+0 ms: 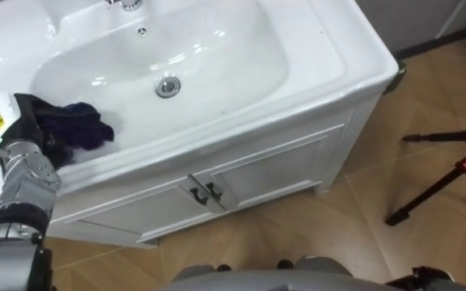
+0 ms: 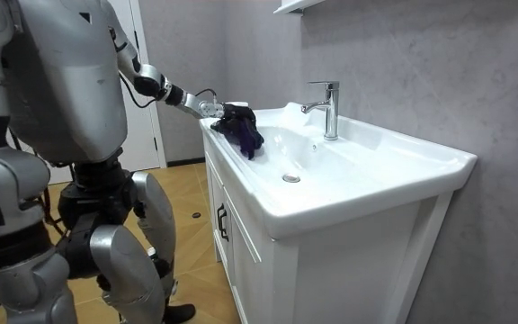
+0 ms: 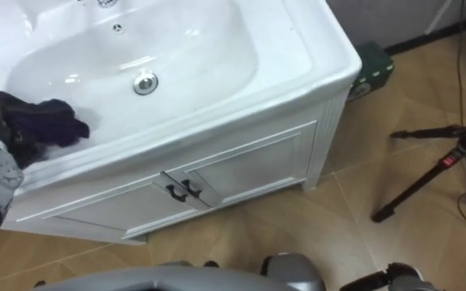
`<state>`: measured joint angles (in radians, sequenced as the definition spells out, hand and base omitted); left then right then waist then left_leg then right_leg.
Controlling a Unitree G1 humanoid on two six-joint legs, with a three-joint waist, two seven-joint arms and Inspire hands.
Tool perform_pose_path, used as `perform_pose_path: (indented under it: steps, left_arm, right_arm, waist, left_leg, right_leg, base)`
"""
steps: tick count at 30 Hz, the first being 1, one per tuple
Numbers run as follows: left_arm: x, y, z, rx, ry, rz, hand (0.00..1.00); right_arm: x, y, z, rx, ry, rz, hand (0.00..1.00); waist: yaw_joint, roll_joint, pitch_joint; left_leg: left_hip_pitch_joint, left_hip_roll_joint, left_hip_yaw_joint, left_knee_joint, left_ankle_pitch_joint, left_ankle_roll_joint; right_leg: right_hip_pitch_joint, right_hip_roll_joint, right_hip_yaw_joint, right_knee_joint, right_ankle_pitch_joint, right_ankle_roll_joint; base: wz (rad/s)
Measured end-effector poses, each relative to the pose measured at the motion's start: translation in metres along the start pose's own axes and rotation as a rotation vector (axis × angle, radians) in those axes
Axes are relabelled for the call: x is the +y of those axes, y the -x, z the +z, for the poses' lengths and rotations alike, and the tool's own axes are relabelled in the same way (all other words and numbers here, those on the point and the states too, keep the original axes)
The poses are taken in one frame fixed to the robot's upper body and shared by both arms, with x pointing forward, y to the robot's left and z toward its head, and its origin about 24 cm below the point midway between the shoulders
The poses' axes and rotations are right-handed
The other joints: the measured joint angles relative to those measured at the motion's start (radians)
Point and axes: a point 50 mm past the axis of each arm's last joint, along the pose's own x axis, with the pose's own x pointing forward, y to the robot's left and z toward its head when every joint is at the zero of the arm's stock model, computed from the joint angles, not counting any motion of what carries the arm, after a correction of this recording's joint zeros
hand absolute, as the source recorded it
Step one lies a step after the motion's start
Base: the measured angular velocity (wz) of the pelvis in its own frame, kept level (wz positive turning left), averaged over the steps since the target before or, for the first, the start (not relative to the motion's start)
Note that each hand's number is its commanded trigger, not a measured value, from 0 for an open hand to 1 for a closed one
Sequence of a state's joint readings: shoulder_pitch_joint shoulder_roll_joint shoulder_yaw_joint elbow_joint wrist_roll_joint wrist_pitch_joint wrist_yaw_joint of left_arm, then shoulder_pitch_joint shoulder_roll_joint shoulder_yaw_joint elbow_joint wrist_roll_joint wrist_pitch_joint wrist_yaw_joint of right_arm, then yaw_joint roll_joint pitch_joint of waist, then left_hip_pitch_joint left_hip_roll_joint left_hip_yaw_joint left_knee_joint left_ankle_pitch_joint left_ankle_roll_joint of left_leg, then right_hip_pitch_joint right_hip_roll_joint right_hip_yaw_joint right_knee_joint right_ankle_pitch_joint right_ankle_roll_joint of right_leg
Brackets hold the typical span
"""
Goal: Wipe basin
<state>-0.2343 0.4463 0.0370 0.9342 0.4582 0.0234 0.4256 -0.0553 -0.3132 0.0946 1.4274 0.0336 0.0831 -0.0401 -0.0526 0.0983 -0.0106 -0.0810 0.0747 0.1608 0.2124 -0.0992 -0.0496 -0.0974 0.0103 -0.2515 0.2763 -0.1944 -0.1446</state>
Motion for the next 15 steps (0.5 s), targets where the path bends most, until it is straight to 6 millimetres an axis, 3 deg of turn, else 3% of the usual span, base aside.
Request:
perform_pose_path:
  steps: [3,7,13,15]
  left_arm:
    - [-0.001,0.006,-0.003,-0.014,0.014,0.003,1.0]
    - [0.004,0.011,0.007,-0.083,0.041,0.036,1.0]
    - [0.002,0.017,0.019,-0.122,0.112,0.096,1.0]
    - [0.004,0.018,0.027,-0.15,0.131,0.107,1.0]
  right_arm:
    - [0.001,0.0,0.0,-0.011,0.004,0.006,0.0]
    - [0.003,0.0,-0.009,-0.019,0.004,0.021,0.0]
    - [0.005,0.0,-0.011,-0.029,0.072,0.053,0.0]
    - [0.007,0.001,-0.012,-0.031,0.098,0.059,0.0]
  waist:
    - [-0.001,-0.011,0.007]
    - [-0.001,-0.028,0.003]
    - [-0.002,-0.026,0.0023]
    - [-0.009,-0.032,0.0076]
  left_leg:
    - [0.044,-0.005,-0.003,-0.017,0.001,-0.001]
    - [0.064,-0.01,-0.017,-0.017,0.0,-0.001]
    - [0.095,-0.02,-0.028,-0.051,0.0,-0.001]
    - [0.097,-0.022,-0.027,-0.051,-0.001,-0.001]
  right_leg:
    - [0.047,0.001,-0.003,-0.02,-0.003,0.007]
    - [0.086,0.003,-0.009,-0.061,0.001,0.016]
    - [0.123,-0.001,-0.02,-0.091,0.007,0.027]
    - [0.132,-0.001,-0.025,-0.092,0.008,0.029]
  base:
    - [0.06]
    - [0.16]
    - [0.02]
    - [0.08]
